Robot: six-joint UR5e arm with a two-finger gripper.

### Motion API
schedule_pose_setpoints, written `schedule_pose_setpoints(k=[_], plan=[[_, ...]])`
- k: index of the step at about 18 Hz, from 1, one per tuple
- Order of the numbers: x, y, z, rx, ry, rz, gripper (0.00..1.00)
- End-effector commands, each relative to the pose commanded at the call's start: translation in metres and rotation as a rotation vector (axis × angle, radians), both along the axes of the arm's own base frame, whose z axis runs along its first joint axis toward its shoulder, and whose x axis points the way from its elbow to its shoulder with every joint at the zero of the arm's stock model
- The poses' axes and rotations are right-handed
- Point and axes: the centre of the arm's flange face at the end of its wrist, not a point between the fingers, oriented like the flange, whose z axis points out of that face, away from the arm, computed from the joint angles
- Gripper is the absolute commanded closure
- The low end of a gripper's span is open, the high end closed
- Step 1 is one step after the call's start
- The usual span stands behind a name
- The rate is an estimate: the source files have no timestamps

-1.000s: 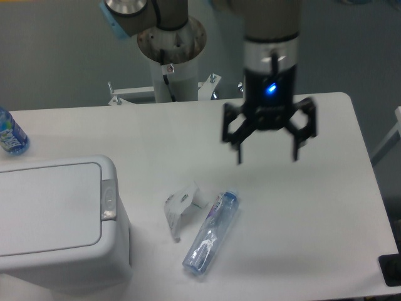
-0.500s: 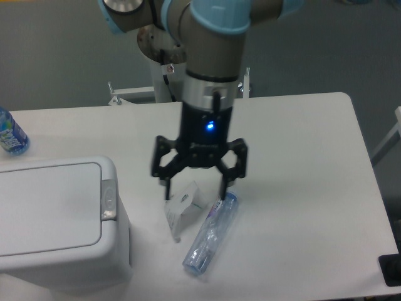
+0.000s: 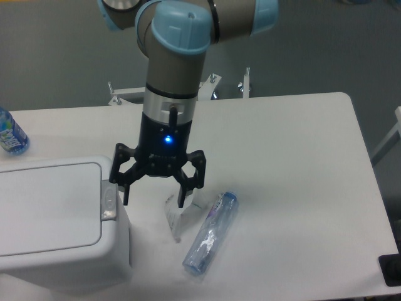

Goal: Open the trash can
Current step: 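Move the open gripper down toward the grey button on the trash can rim, then press the gripper finger down on the grey button to pop the lid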

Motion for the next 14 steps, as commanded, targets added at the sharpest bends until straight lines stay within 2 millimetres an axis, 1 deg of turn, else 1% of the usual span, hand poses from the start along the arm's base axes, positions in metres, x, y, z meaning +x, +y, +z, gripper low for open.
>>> schedule_pose_setpoints(k=[8,14], plan=[[0.0048,0.0031,-0.0067,-0.009,-0.003,-0.012,0.00],[0.0042,0.0036,-0.0095,-0.014,-0.004,-0.013,0.00]])
